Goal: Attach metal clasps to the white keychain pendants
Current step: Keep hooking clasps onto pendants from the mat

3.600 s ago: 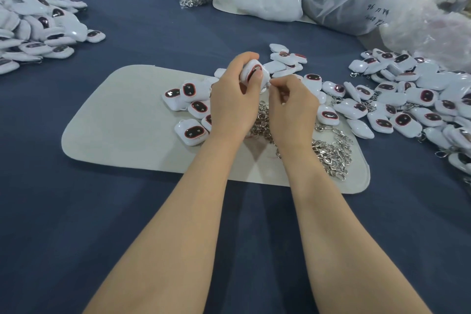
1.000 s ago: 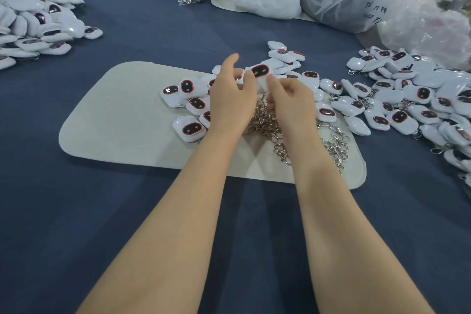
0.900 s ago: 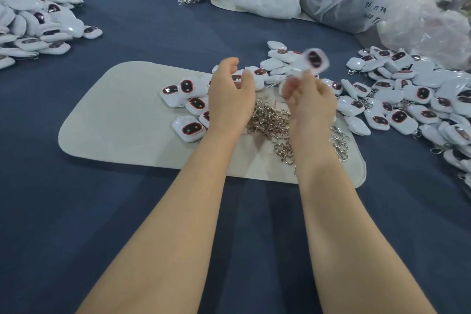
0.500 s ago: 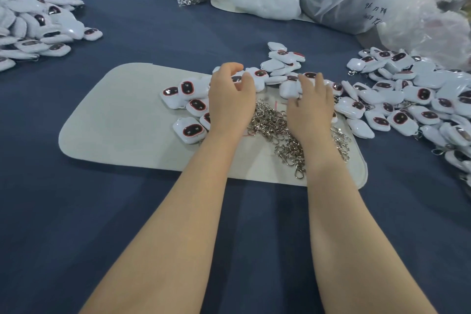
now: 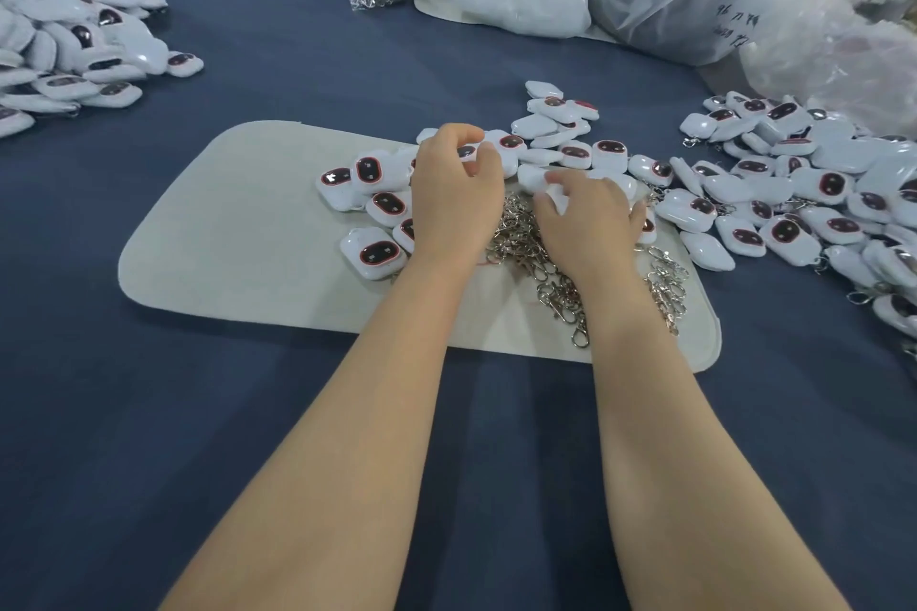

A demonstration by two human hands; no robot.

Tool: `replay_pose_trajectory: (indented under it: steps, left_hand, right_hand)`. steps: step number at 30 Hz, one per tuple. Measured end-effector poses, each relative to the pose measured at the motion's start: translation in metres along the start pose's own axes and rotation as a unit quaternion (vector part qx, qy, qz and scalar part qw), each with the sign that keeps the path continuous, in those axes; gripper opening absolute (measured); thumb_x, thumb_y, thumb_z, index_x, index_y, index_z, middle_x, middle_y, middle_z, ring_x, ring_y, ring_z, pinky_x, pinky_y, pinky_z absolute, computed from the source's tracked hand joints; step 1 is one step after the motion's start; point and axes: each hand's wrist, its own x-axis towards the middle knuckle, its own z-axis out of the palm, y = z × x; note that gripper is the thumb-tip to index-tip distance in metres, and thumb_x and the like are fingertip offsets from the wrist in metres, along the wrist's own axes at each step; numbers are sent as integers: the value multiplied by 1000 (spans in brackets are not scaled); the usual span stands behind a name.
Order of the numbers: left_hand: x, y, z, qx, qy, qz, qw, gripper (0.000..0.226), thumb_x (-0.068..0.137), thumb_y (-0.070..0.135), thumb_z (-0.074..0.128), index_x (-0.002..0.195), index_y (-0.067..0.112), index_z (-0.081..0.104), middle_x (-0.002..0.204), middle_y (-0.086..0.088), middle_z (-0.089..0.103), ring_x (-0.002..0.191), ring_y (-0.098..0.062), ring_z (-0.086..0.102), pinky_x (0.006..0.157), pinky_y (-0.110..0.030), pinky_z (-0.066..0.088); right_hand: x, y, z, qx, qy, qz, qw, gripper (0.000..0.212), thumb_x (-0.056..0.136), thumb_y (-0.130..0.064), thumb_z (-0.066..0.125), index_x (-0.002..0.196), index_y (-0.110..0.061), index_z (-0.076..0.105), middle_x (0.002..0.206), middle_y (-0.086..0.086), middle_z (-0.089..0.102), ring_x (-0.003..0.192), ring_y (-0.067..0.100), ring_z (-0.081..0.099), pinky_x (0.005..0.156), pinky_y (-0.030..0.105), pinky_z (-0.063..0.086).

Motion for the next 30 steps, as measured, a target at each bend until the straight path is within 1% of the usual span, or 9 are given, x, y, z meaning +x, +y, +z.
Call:
replay_pose_trajectory:
  steps: [8, 13, 15, 17, 19, 20, 23, 26, 30]
  left_hand:
    - [1, -1, 0, -6, 7, 0, 1000, 21, 95, 20, 47, 114, 18, 57, 108, 11, 54, 79, 10, 47, 65, 3, 34]
    - [0, 1, -2, -28, -3, -4, 1000, 22, 95, 18, 47, 115, 18, 57, 105, 10, 57, 79, 10, 51, 70, -2, 38]
    - [-1, 4, -2, -53, -29, 3, 998, 26, 95, 18, 50, 120, 20, 57, 109, 7, 59, 83, 6, 55, 74, -5, 41]
    - [-3, 7, -1, -83, -70, 5, 994, 30, 94, 21, 55, 124, 22, 56, 115, 6, 58, 92, 5, 55, 74, 0, 40]
    - [-6, 10, 0, -99, -107, 0, 989, 31, 93, 23, 59, 124, 20, 57, 112, 5, 59, 95, 1, 56, 69, 3, 40]
    - [-7, 11, 1, -110, -119, -4, 987, 28, 92, 22, 60, 120, 16, 59, 106, 4, 62, 90, -1, 58, 68, 0, 41]
    - [-7, 12, 1, -115, -116, -26, 986, 17, 89, 19, 64, 105, 13, 60, 96, -2, 68, 85, -12, 64, 76, -20, 51]
    - [-2, 10, -2, -134, -43, -65, 988, 12, 88, 19, 65, 94, 18, 54, 97, -2, 64, 95, -19, 64, 91, -35, 52]
    - [5, 8, -8, -278, 49, -128, 951, 18, 90, 13, 61, 105, 9, 50, 101, -8, 61, 85, -18, 67, 71, -24, 58]
  right_hand:
    - [-5, -5, -6, -16, -15, 66, 998, 50, 82, -58, 57, 121, -25, 54, 125, 8, 56, 126, 32, 39, 107, 47, 21]
    - [-8, -12, -14, 79, 39, 39, 995, 39, 85, -44, 59, 118, -24, 55, 117, 3, 60, 114, 24, 51, 96, 35, 31]
    - [-9, -18, -20, 290, 75, 35, 953, 25, 89, -36, 57, 109, -22, 59, 105, -1, 65, 98, 16, 60, 86, 26, 42]
    - [-10, -25, -27, 504, 36, 63, 860, 15, 93, -30, 53, 92, -18, 63, 88, -2, 68, 82, 13, 66, 76, 27, 53]
    - [-10, -28, -28, 622, -19, 79, 779, 27, 97, -28, 51, 82, -11, 66, 81, 5, 68, 76, 19, 67, 71, 32, 58]
    - [-10, -29, -28, 628, -31, 83, 773, 32, 97, -30, 50, 84, -6, 65, 81, 9, 67, 76, 22, 67, 71, 36, 59]
    - [-11, -31, -23, 558, -14, 96, 824, 44, 97, -39, 48, 87, 1, 63, 74, 7, 66, 62, 17, 68, 60, 31, 58]
    - [-12, -28, -23, 354, -2, 64, 933, 38, 95, -46, 46, 82, -13, 59, 75, 1, 66, 67, 16, 66, 70, 35, 56]
    - [-18, -26, -24, 107, -122, -38, 986, 34, 78, -44, 69, 105, -24, 63, 102, -1, 59, 101, 21, 55, 88, 34, 46]
